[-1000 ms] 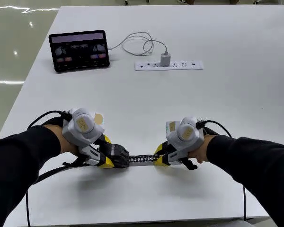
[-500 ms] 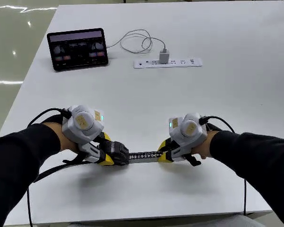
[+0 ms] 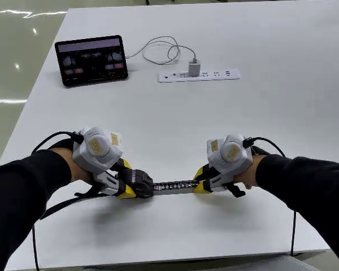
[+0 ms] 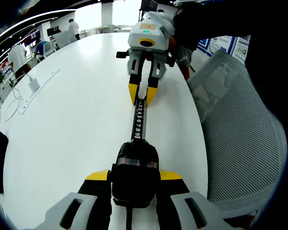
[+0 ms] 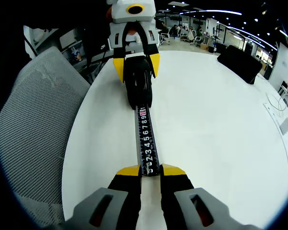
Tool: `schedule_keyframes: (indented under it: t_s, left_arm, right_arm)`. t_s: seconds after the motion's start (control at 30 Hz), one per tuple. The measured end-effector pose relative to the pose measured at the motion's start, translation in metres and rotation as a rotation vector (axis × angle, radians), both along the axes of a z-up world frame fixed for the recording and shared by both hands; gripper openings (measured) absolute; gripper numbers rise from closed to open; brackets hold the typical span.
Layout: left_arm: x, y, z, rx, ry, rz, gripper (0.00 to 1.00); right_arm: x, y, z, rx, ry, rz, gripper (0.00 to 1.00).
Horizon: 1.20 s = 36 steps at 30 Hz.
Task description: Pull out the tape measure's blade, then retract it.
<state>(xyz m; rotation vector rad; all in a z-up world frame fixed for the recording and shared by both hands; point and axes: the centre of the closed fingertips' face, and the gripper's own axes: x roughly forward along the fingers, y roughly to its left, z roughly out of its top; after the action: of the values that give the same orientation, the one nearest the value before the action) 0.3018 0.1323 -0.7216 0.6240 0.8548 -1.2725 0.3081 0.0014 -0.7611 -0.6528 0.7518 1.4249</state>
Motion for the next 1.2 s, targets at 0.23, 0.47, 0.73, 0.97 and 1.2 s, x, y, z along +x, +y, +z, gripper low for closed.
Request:
schedule_keyframes:
  t_s: [0.23, 0.47, 0.73, 0.97, 1.2]
  left_arm:
    - [-0.001, 0.0, 0.0, 0.001, 0.003, -0.002, 0.31]
    - [-0.001, -0.001, 0.001, 0.0, 0.004, 0.001, 0.32]
    - [-0.001, 0.0, 0.001, -0.002, 0.004, 0.007, 0.31]
    - [-0.001, 0.0, 0.0, 0.005, 0.0, 0.001, 0.31]
    - [0.0, 0.0, 0.0, 0.005, -0.005, 0.003, 0.31]
  right_arm:
    - [-0.001, -0.008, 0.0, -0.004, -0.002, -0.004, 0.1]
    - [0.0, -0.015, 0.0, -0.01, -0.003, -0.01, 0.1]
    - [0.0, -0.022, 0.0, -0.019, -0.008, -0.015, 0.1]
    - [-0.001, -0.027, 0.0, -0.022, -0.014, -0.02, 0.1]
    - [0.0, -0.033, 0.0, -0.025, -0.011, -0.024, 0.1]
